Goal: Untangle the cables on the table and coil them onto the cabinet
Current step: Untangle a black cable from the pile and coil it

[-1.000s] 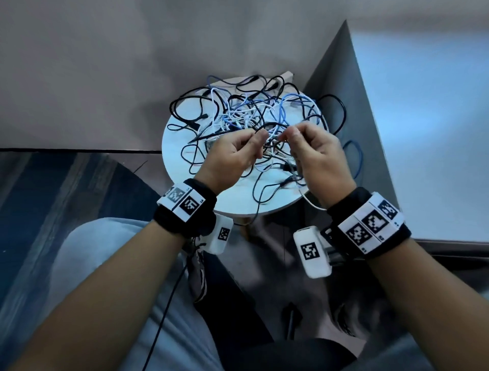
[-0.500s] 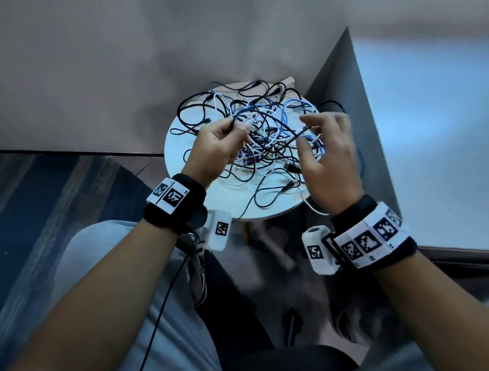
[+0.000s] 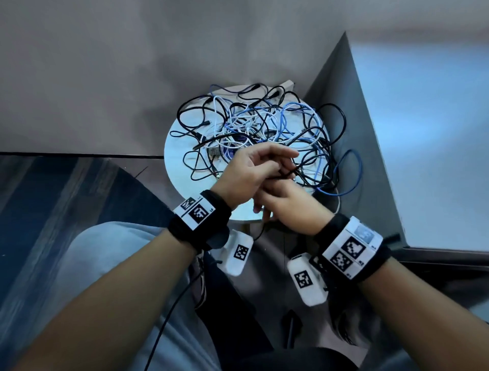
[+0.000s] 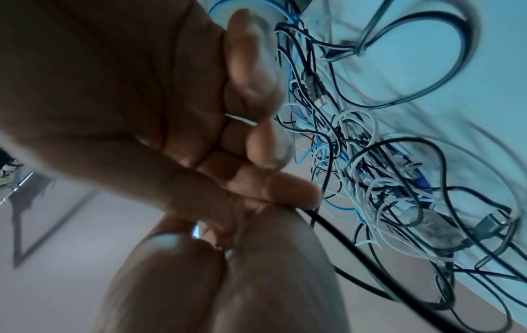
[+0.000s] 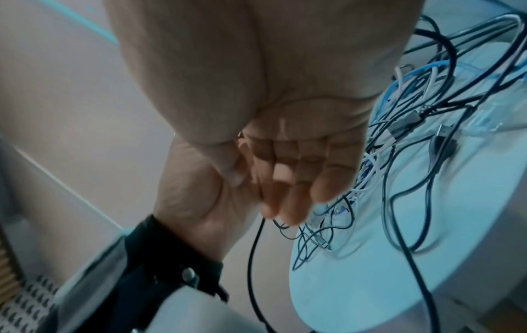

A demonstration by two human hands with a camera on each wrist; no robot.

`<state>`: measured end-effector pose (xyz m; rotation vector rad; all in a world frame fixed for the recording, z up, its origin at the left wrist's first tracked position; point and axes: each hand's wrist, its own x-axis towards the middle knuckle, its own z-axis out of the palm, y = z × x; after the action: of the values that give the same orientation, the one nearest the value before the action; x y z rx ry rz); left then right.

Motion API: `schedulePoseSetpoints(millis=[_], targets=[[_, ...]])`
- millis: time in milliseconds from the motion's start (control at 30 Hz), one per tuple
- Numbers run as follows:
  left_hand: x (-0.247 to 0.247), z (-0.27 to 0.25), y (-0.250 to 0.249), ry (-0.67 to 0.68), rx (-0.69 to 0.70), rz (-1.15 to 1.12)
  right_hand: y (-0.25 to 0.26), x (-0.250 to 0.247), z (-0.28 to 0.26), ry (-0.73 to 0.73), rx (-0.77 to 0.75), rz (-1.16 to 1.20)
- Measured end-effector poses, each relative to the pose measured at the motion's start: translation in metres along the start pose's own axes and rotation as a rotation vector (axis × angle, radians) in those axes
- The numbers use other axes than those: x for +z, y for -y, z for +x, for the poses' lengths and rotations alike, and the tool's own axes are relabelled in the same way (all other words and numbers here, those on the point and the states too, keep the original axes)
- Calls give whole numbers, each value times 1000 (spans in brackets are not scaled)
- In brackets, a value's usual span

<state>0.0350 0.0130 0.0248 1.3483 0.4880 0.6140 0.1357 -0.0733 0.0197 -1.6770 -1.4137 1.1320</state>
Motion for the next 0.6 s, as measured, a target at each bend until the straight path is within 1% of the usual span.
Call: schedulePoseSetpoints(millis=[67,167,267,367,433,500,533,600], targets=[[-1,0,-3,-6,14,-34,2,-6,3,-67,25,62],[0,-2,-6,7,57,-43,-4,-7,6,-155,25,24],[2,-3,-5,26,116,11,-5,-5,6,-233,7,11],[0,-4,-7,29,139,91,-2,-5,6,-266,-16,112],[-5,-4,-7,13,146,176,1,-8,5,-283,-71,182],[-12,-3,-5,-2,131,327,5,-13,4,-322,-143,246],[-16,-3,-5,-3,93,388,6,-17,4,-356,-168,279],[-23,-1,-7,12,-34,427,9,-26,5,-451,-210,338]])
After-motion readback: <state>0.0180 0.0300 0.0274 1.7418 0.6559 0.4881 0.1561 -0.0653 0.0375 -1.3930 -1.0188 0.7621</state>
